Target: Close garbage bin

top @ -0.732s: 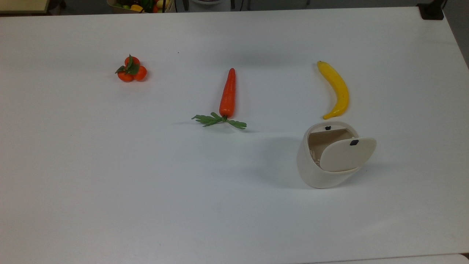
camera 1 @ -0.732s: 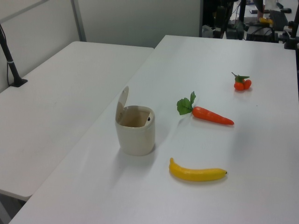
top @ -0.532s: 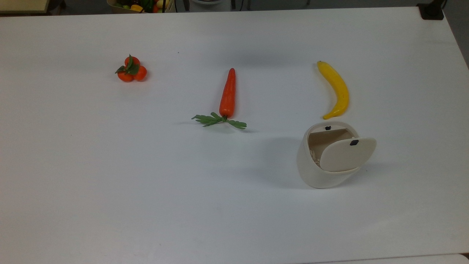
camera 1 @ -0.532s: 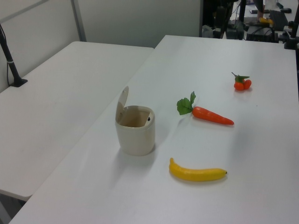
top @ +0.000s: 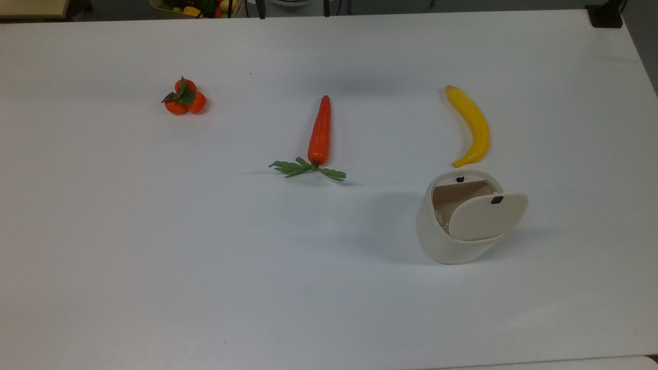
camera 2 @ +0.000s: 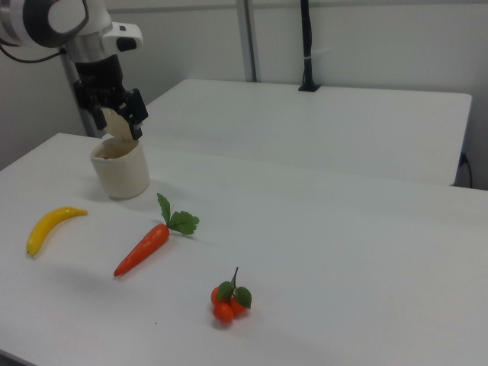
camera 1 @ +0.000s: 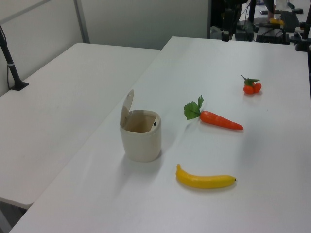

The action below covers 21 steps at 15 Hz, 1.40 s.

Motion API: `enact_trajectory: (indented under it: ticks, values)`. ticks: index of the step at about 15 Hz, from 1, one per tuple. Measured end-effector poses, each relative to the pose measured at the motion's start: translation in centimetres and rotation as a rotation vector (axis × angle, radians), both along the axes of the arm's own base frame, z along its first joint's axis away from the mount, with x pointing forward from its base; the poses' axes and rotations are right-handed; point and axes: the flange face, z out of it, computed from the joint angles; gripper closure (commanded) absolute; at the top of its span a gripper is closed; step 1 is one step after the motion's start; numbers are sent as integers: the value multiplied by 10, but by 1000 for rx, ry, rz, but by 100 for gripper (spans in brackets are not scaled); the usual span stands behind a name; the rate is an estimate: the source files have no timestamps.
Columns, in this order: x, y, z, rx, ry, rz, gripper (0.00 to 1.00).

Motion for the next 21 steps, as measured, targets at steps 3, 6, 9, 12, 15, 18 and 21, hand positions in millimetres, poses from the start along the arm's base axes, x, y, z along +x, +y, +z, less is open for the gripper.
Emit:
enact_trajectory:
  ticks: [3, 6, 9, 12, 15, 18, 21]
  values:
    - [1, -2, -1, 3, 2, -5, 0]
    - [3, -3, -5, 16, 11, -10, 9]
    - [6, -2, -10, 15, 17, -8, 37]
    - [7, -2, -10, 16, 9, -6, 62]
    - [7, 0, -10, 19, 7, -3, 76]
    - [7, 1, -10, 20, 7, -2, 88]
    - [7, 2, -10, 21, 7, 1, 94]
